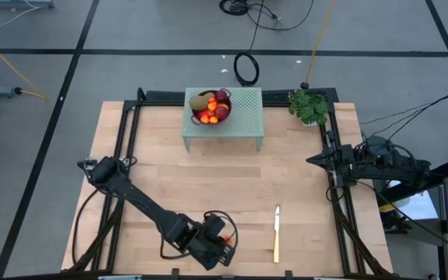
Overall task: Pick & Place Fruit
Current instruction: Put the orange peach in the red strainer bowl on the shelf
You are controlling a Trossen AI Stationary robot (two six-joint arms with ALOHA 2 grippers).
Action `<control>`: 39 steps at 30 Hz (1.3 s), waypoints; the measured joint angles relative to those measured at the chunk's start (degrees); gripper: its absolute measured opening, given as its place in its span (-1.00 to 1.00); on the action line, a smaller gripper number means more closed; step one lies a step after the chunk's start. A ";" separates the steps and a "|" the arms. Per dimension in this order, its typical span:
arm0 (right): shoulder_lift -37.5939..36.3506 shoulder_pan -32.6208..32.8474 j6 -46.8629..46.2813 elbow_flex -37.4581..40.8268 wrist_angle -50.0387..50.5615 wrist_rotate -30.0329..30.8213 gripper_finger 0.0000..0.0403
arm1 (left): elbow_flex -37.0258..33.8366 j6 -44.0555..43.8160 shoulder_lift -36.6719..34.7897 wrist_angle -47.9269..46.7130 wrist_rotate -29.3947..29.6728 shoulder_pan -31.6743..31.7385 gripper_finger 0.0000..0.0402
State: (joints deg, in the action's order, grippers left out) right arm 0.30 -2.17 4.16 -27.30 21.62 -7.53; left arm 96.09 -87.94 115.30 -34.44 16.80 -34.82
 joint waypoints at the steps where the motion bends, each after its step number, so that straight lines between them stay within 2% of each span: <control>1: -0.01 0.02 0.00 -0.01 -0.02 0.00 -1.00 | -0.02 1.11 0.59 -0.06 -0.02 -0.13 -0.99; 7: 0.00 0.02 1.78 0.01 0.09 0.00 -1.00 | -0.02 7.94 4.02 3.14 0.00 -0.92 -0.99; 18: 0.00 0.02 2.97 -0.01 0.07 0.00 -1.00 | -0.04 8.81 4.75 3.20 -0.26 -2.04 -0.95; 23: 0.00 0.02 2.97 0.01 0.05 0.00 -1.00 | -0.04 8.36 4.75 2.59 0.31 -1.78 -0.85; 28: 0.00 0.01 2.97 0.01 0.07 0.00 -1.00 | -0.07 8.97 4.75 1.24 1.62 -1.43 -0.57; 34: 0.00 0.02 2.97 0.01 0.07 0.00 -1.00 | -0.11 6.64 4.75 -2.21 3.60 -1.40 -0.05; 39: 0.00 0.00 2.97 0.00 0.07 0.00 -1.00 | -0.11 8.03 4.75 -2.19 3.80 -1.41 0.34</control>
State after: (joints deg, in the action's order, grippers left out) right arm 0.30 -2.17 7.14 -27.31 21.69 -7.53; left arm 95.98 -79.91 120.05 -36.63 20.60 -36.24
